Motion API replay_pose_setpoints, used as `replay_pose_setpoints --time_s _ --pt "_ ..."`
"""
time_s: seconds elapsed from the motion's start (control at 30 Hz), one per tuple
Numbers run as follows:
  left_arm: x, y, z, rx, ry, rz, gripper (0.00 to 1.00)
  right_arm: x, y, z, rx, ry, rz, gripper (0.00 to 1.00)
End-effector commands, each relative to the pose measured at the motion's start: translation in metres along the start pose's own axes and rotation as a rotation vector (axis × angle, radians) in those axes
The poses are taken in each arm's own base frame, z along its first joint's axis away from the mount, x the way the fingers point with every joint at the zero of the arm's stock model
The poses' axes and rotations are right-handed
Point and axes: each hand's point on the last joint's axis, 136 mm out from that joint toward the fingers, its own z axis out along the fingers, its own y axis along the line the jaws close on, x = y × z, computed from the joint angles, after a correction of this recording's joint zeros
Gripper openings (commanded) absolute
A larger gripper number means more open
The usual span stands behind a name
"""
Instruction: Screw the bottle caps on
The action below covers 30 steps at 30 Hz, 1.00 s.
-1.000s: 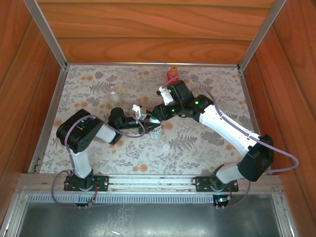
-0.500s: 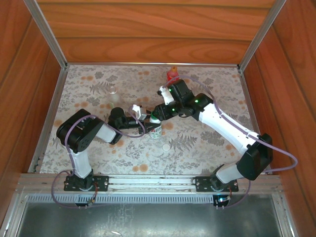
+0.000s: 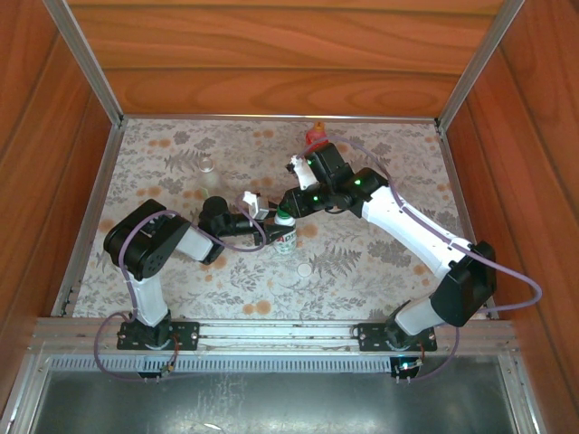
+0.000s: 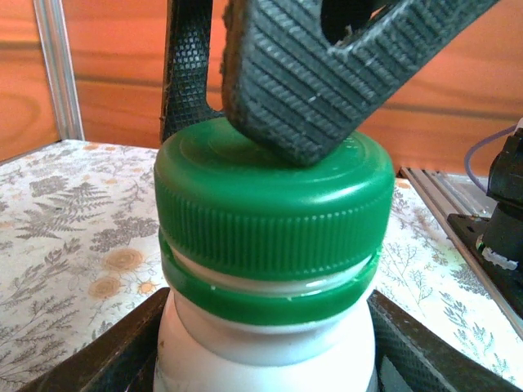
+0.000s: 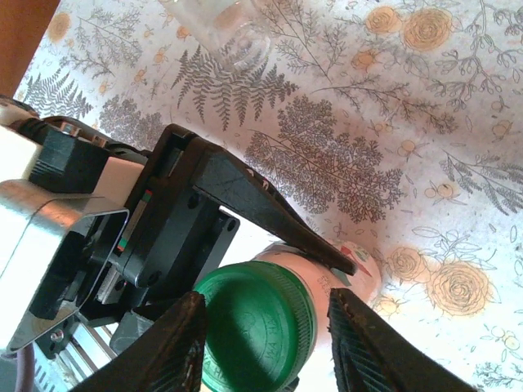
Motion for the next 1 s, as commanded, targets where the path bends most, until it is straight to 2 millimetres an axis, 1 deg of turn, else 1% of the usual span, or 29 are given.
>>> replay_pose_setpoints --time_s 0.0,0.13,0.2,0.3,0.37,0.5,0.63,0.67,0.77,0.9,0.97 --pt "0.004 -0.001 0.001 0.028 0.008 -0.018 0.57 0.019 -0.024 0.005 0.089 0.083 0.041 0.40" --pt "0.004 -0.002 0.000 0.027 0.008 -0.018 0.57 0.022 -0.027 0.005 0.105 0.091 0.039 0.38" --pt "0.004 -0.001 0.000 0.027 0.009 -0.018 0.57 0.023 -0.029 0.003 0.117 0.089 0.034 0.39" --pt "0.005 -0.002 0.001 0.032 0.011 -0.021 0.57 0.023 -0.032 0.000 0.138 0.085 0.020 0.48" --pt "0.006 -0.002 0.001 0.030 0.012 -0.022 0.57 0.020 -0.032 -0.002 0.139 0.074 0.014 0.50" --pt "0.006 -0.001 0.001 0.031 0.013 -0.025 0.57 0.009 -0.022 -0.009 0.096 0.030 0.010 0.53" --pt "0.007 -0.002 0.001 0.031 0.014 -0.027 0.57 -0.008 -0.003 -0.025 0.020 -0.043 0.006 0.55" --pt "0.007 -0.002 0.001 0.032 0.014 -0.028 0.57 -0.010 -0.001 -0.027 0.012 -0.056 0.005 0.55" --pt "0.006 -0.002 0.001 0.033 0.013 -0.028 0.57 -0.010 -0.004 -0.028 0.029 -0.056 0.005 0.52" --pt "0.006 -0.002 0.001 0.034 0.012 -0.027 0.57 -0.003 -0.008 -0.018 0.040 -0.018 0.006 0.41" --pt "0.007 -0.003 0.001 0.035 0.014 -0.029 0.57 0.000 -0.008 -0.013 0.028 -0.004 0.011 0.38"
